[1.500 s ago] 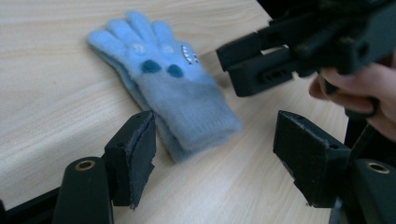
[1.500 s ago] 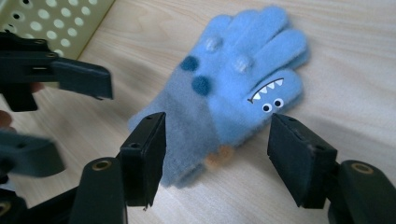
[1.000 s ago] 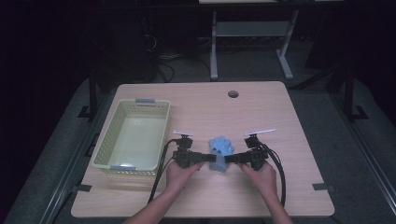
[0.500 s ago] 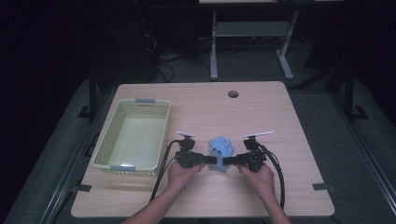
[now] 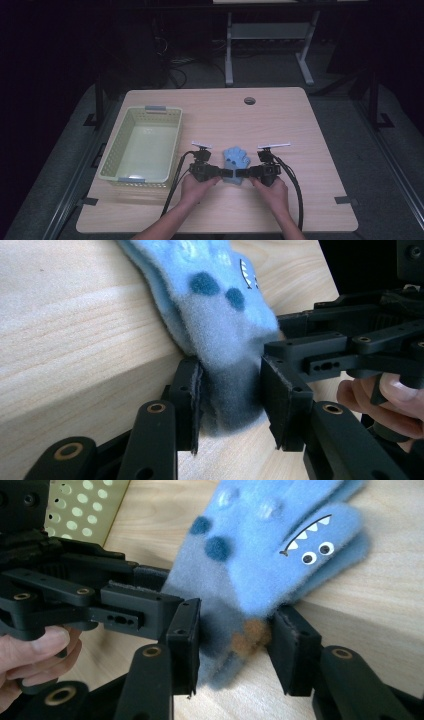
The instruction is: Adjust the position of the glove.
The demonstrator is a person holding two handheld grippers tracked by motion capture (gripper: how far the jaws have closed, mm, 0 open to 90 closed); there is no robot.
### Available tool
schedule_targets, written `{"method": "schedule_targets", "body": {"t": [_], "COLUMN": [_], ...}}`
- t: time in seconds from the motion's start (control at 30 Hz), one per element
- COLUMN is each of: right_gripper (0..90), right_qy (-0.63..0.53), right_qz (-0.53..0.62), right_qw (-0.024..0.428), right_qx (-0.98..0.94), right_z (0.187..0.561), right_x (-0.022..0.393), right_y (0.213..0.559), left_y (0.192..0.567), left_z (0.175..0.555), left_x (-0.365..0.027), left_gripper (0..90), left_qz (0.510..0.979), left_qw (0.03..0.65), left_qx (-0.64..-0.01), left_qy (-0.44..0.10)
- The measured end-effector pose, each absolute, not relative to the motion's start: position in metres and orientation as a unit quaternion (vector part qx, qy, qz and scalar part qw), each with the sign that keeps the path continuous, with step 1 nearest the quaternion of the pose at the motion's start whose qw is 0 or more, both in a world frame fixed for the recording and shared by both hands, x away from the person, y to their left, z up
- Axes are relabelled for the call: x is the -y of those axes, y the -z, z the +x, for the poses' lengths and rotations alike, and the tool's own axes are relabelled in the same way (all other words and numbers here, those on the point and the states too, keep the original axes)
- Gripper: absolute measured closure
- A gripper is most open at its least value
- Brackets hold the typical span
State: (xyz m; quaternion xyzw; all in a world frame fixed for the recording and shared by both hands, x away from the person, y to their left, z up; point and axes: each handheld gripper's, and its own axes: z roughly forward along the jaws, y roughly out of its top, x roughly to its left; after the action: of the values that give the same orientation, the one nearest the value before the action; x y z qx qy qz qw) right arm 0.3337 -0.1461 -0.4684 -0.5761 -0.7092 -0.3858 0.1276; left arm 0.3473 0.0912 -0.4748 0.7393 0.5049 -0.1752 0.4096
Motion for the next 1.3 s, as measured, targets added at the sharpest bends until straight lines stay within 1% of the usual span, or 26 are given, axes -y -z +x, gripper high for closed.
{"method": "schedule_targets", "body": {"t": [0.3,0.4,0.43,0.5,0.57,0.77,1.07,1.3], "right_gripper": [64.9,68.0,68.0,70.2,71.0,73.6,75.9,76.2], "right_qy": [0.393,0.393,0.393,0.395,0.397,0.400,0.410,0.417], "right_qz": [-0.572,-0.567,-0.567,-0.563,-0.560,-0.556,-0.547,-0.545], "right_qw": [0.130,0.139,0.139,0.138,0.140,0.140,0.135,0.136], "right_qx": [0.708,0.710,0.710,0.712,0.714,0.715,0.717,0.715], "right_z": [0.336,0.336,0.336,0.336,0.336,0.337,0.338,0.337], "right_x": [0.145,0.145,0.145,0.145,0.145,0.145,0.149,0.152], "right_y": [0.472,0.472,0.472,0.472,0.472,0.472,0.468,0.461], "left_y": [0.478,0.480,0.480,0.484,0.484,0.485,0.479,0.470], "left_z": [0.350,0.355,0.355,0.359,0.360,0.361,0.360,0.359], "left_x": [-0.092,-0.096,-0.096,-0.099,-0.100,-0.100,-0.097,-0.095], "left_gripper": [64.3,65.9,66.2,66.8,67.9,71.9,72.5,72.5], "left_qz": [0.736,0.734,0.734,0.725,0.724,0.723,0.732,0.732], "left_qw": [0.411,0.408,0.408,0.409,0.409,0.414,0.420,0.429], "left_qx": [-0.502,-0.496,-0.496,-0.498,-0.497,-0.493,-0.482,-0.475], "left_qy": [0.195,0.219,0.219,0.243,0.248,0.251,0.235,0.233]}}
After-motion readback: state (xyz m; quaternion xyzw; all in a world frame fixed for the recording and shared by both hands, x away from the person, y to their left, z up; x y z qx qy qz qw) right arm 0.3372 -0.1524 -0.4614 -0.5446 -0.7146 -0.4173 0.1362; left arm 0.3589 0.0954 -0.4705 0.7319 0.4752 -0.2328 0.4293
